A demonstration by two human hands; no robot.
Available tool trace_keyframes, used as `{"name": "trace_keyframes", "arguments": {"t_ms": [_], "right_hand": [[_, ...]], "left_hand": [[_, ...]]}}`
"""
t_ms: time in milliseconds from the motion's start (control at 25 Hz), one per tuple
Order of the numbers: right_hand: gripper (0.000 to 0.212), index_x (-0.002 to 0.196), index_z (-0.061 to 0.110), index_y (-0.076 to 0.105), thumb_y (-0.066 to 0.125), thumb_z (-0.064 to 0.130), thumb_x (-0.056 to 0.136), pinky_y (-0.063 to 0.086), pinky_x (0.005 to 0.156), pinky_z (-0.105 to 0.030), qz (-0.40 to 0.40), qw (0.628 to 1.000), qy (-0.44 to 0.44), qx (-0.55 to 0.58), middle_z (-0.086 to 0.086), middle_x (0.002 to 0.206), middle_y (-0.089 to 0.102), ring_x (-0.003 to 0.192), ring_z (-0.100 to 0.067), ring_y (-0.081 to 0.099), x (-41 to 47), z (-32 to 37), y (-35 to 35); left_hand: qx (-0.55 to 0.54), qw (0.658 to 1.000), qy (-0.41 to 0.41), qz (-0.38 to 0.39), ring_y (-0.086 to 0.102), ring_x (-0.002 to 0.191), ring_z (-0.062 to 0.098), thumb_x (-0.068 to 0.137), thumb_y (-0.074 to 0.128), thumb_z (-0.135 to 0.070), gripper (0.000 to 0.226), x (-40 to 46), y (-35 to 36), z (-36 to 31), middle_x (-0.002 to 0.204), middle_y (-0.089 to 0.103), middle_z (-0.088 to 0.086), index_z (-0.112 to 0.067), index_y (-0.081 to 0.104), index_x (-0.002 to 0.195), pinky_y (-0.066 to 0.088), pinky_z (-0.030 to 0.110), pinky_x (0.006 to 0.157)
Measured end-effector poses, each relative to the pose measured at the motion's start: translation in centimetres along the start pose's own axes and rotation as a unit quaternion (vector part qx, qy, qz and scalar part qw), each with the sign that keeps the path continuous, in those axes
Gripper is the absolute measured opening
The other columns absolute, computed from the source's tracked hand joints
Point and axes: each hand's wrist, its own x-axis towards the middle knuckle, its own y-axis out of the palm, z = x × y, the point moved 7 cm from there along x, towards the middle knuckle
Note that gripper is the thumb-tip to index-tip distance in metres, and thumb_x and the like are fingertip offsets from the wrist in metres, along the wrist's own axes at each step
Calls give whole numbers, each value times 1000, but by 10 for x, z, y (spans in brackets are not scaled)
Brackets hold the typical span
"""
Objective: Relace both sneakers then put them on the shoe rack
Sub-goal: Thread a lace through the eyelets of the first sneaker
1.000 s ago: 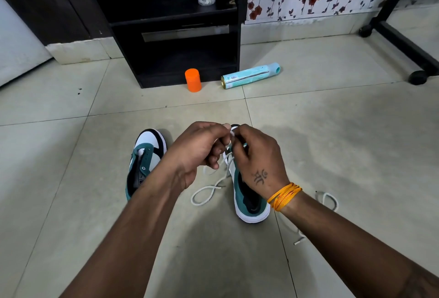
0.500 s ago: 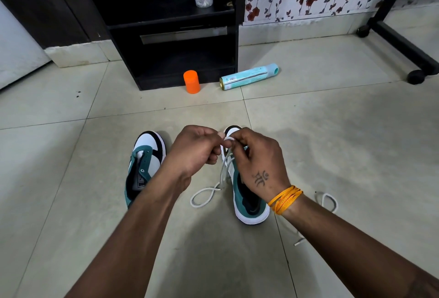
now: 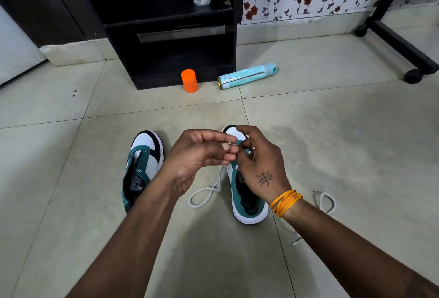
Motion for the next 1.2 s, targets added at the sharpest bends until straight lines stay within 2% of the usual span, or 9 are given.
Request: {"name": "trace_keyframes", "arguments": {"t_ms": [120,240,400,560,800,880,1000,1080,1200], "right_hand": [[44,127,29,62,64,5,90,46,62,-18,-21,999,-10,46,11,89,70,60,-12,60,-6,2,-6],[32,117,23,71,67,5,92,52,69,-25,-17,994,-105,-2,12,97,70,73,-10,65,-8,12,-8],[19,107,21,76,68,9,95,53,69,-34,-1,982,-177,-68,6,95,67,81,-13,65,-8,10,-8],[11,105,21,73,66,16,98,53,63,-40,26,970,-212,-119,6,95,64,76,-18,64,-9,8,-8],[4,99,22,65,65,21,95,53,67,-42,-8,990,-116,-81,10,95,62,75,-12,59,-6,-11,-13],[18,107,27,63,66,29,90,55,70,-40,-24,994,-38,-100,12,101,63,79,-11,63,-7,-27,-14],[42,119,32,58,66,44,79,56,76,-40,40,981,76,-177,8,113,59,94,-20,66,-14,-52,0],[45,122,27,58,66,43,81,55,74,-42,70,973,64,-211,2,115,58,99,-26,63,-17,-59,11],[25,111,18,62,60,28,87,50,71,-41,54,974,24,-218,-4,104,57,94,-32,60,-16,-64,15]], "left_hand": [[23,999,2,-49,72,75,23,93,71,-2,12,6,-8,13,88,78,18,-2,79,101,62,35,81],[102,992,12,-80,67,73,14,90,77,-7,9,10,-12,18,84,77,8,-13,83,88,59,33,72],[122,991,-23,-47,59,57,13,92,75,-4,11,11,-7,22,78,74,7,-11,81,85,55,28,58],[81,995,-41,-29,57,57,13,92,74,-2,8,14,-5,30,78,74,10,-5,80,90,54,25,56],[118,991,-14,-57,60,59,10,91,78,-8,2,22,1,35,74,71,4,-7,77,89,54,25,59],[140,984,4,-114,60,61,5,88,80,-13,6,26,-1,36,71,70,-4,-16,79,83,49,23,61],[222,954,67,-188,63,68,0,82,79,-18,8,32,8,33,77,73,-9,-24,80,77,47,20,68],[279,933,100,-205,65,77,5,80,75,-21,8,37,20,33,85,71,-7,-26,78,76,51,25,73],[385,892,101,-214,63,88,15,80,70,-24,8,36,32,42,92,60,-5,-28,76,77,48,29,69]]}}
